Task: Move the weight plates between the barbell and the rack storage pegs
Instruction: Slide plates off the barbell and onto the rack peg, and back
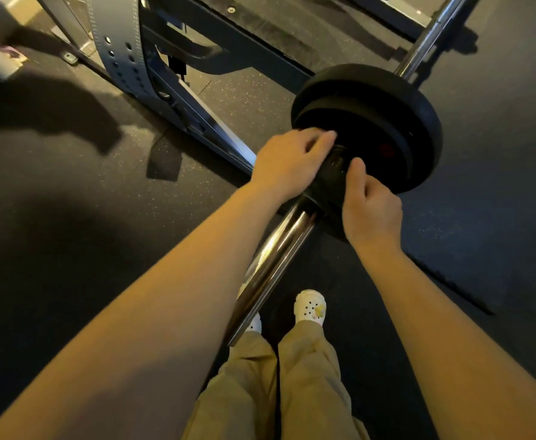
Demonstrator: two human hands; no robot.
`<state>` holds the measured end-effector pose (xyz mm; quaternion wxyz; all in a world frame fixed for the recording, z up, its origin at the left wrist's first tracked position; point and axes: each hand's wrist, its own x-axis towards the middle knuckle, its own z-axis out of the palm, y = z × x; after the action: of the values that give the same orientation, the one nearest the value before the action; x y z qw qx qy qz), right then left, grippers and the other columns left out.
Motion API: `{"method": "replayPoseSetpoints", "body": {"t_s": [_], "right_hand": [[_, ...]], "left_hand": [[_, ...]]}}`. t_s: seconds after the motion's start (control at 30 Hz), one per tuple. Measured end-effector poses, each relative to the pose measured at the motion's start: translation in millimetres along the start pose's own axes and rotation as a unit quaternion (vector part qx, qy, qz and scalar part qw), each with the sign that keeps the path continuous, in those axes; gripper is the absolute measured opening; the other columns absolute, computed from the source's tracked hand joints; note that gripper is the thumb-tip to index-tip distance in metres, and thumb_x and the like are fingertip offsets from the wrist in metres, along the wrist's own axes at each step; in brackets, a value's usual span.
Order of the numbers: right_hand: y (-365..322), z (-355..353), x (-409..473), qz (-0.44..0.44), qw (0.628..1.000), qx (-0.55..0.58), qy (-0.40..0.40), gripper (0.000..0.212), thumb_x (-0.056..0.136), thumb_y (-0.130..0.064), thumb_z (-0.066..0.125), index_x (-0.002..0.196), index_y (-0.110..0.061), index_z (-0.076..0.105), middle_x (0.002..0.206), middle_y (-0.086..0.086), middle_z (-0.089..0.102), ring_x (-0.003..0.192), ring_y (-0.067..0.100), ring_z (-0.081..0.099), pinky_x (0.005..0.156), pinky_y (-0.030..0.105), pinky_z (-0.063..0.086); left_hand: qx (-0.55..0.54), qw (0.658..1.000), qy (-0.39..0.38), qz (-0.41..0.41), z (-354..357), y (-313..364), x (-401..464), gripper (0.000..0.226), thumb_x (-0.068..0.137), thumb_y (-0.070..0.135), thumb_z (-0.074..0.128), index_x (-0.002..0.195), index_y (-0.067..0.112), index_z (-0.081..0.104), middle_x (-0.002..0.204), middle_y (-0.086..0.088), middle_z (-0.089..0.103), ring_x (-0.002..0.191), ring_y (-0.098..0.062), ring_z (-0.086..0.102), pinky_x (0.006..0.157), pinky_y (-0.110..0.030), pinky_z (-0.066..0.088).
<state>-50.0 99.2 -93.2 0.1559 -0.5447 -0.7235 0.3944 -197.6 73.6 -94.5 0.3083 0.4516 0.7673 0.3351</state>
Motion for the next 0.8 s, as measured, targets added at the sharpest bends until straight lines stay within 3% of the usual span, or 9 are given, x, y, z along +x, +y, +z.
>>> {"method": "replayPoseSetpoints", "body": {"t_s": [0.1,0.17,0.3,0.47,0.53,0.63,0.7,0.8], "right_hand": [[-21,6,7,-0.064,0.989,-0.135,0.006,0.052,0.099,-0.054,0.025,0.07,-0.021,0.054,0.059,-0.007,0.052,0.05,0.003,0.049,0.048,0.018,0.031],[-30,13,12,-0.112,0.971,-0.205,0.04,0.053,0.099,-0.054,0.026,0.066,-0.022,0.052,0.055,-0.007,0.05,0.047,0.004,0.047,0.046,0.02,0.028],[-25,18,15,-0.143,0.963,-0.206,0.094,0.05,0.099,-0.049,0.029,0.065,-0.021,0.051,0.051,-0.008,0.046,0.043,0.004,0.043,0.046,0.019,0.023],[8,19,2,-0.124,0.982,-0.077,0.119,0.043,0.095,-0.052,0.027,0.071,-0.023,0.048,0.055,-0.011,0.045,0.046,0.003,0.047,0.049,0.015,0.03],[26,18,-3,-0.092,0.99,0.022,0.101,0.042,0.091,-0.053,0.024,0.071,-0.024,0.047,0.059,-0.009,0.048,0.051,0.004,0.05,0.051,0.017,0.036],[39,23,-16,-0.016,0.981,0.166,0.097,0.036,0.087,-0.052,0.025,0.072,-0.027,0.045,0.069,-0.004,0.051,0.058,0.003,0.049,0.058,0.025,0.041],[37,27,-22,0.013,0.973,0.2,0.113,0.036,0.086,-0.054,0.025,0.074,-0.028,0.046,0.071,-0.004,0.051,0.06,0.004,0.047,0.06,0.029,0.041],[32,23,-25,0.007,0.98,0.173,0.096,0.035,0.092,-0.049,0.027,0.076,-0.025,0.047,0.071,-0.002,0.051,0.058,0.004,0.046,0.06,0.028,0.04]], "left_hand": [[-0.144,0.985,-0.006,-0.089,0,-23,-3,0.023,0.1,0.031,0.037,0.103,0.029,0.06,0.099,0.006,0.054,0.096,-0.014,0.052,0.085,-0.032,0.044],[-0.176,0.976,-0.033,-0.12,-7,-34,-4,0.023,0.098,0.034,0.039,0.095,0.026,0.06,0.095,0.004,0.054,0.095,-0.016,0.052,0.084,-0.03,0.042],[-0.192,0.966,0.004,-0.174,-6,-35,-3,0.037,0.079,0.046,0.039,0.089,0.014,0.055,0.087,-0.009,0.05,0.082,-0.018,0.048,0.074,-0.031,0.037],[-0.082,0.992,-0.007,-0.094,-5,-26,-8,0.03,0.099,0.027,0.036,0.082,0.011,0.055,0.073,-0.001,0.047,0.068,-0.011,0.043,0.064,-0.026,0.034],[0.012,0.999,0.035,-0.007,2,-15,-13,0.036,0.097,0.03,0.034,0.074,0.012,0.055,0.067,0.003,0.045,0.063,-0.011,0.043,0.063,-0.027,0.033],[0.166,0.978,0.095,0.078,16,2,-14,0.032,0.095,0.031,0.035,0.067,0.024,0.05,0.068,0.008,0.045,0.066,-0.01,0.042,0.072,-0.03,0.028],[0.195,0.971,0.103,0.087,19,5,-12,0.032,0.095,0.031,0.036,0.066,0.026,0.049,0.069,0.009,0.045,0.069,-0.009,0.042,0.077,-0.031,0.027],[0.157,0.979,0.096,0.083,17,-3,-12,0.036,0.093,0.031,0.035,0.064,0.02,0.054,0.064,0.008,0.045,0.063,-0.008,0.04,0.072,-0.029,0.026]]}}
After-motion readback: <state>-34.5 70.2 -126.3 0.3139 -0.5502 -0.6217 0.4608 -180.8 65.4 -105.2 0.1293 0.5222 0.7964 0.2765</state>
